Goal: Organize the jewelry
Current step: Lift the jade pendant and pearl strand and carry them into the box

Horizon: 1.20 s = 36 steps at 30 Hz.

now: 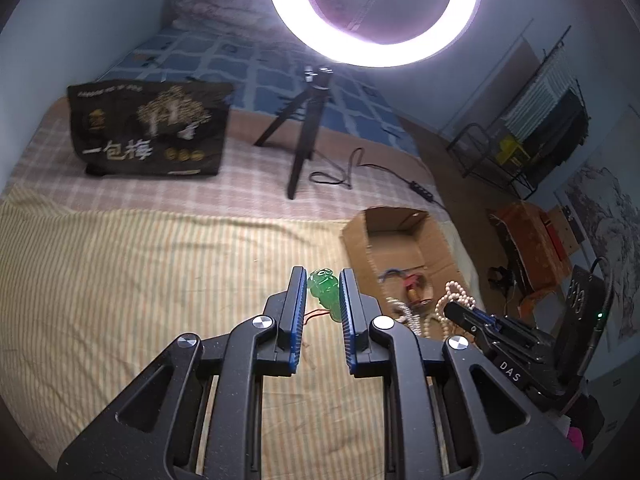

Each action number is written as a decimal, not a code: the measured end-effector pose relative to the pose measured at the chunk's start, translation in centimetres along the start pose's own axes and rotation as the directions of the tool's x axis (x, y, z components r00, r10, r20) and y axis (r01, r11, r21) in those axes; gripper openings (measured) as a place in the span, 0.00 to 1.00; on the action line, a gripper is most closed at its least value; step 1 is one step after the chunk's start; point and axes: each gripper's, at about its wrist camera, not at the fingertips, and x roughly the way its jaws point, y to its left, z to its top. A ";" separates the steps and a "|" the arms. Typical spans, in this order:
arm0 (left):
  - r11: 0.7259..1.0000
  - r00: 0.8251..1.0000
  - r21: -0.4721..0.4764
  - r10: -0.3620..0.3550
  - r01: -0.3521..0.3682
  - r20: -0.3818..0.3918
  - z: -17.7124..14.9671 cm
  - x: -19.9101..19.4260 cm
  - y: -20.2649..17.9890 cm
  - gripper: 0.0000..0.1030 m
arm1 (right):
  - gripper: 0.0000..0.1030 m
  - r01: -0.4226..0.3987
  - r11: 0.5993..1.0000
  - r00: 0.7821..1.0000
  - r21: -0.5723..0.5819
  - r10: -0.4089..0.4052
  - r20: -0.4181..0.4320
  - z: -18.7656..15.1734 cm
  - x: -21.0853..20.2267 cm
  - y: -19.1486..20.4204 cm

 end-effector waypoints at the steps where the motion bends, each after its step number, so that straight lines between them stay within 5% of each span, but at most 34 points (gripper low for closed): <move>1: 1.000 1.000 0.006 -0.006 0.006 0.001 0.1 0.1 -0.6 0.14 | 0.05 0.005 1.000 1.000 0.006 -0.005 0.001 -0.1 -0.2 -0.5; 20: 0.991 0.996 0.109 -0.084 0.081 0.016 2.2 3.9 -10.9 0.14 | 0.05 0.055 0.997 0.998 0.058 -0.052 -0.043 -2.7 -1.8 -6.9; 36: 0.984 0.999 0.177 0.008 -0.001 -0.036 4.1 12.0 -14.4 0.14 | 0.05 0.047 0.996 0.995 0.075 -0.040 -0.094 -3.7 -0.1 -8.5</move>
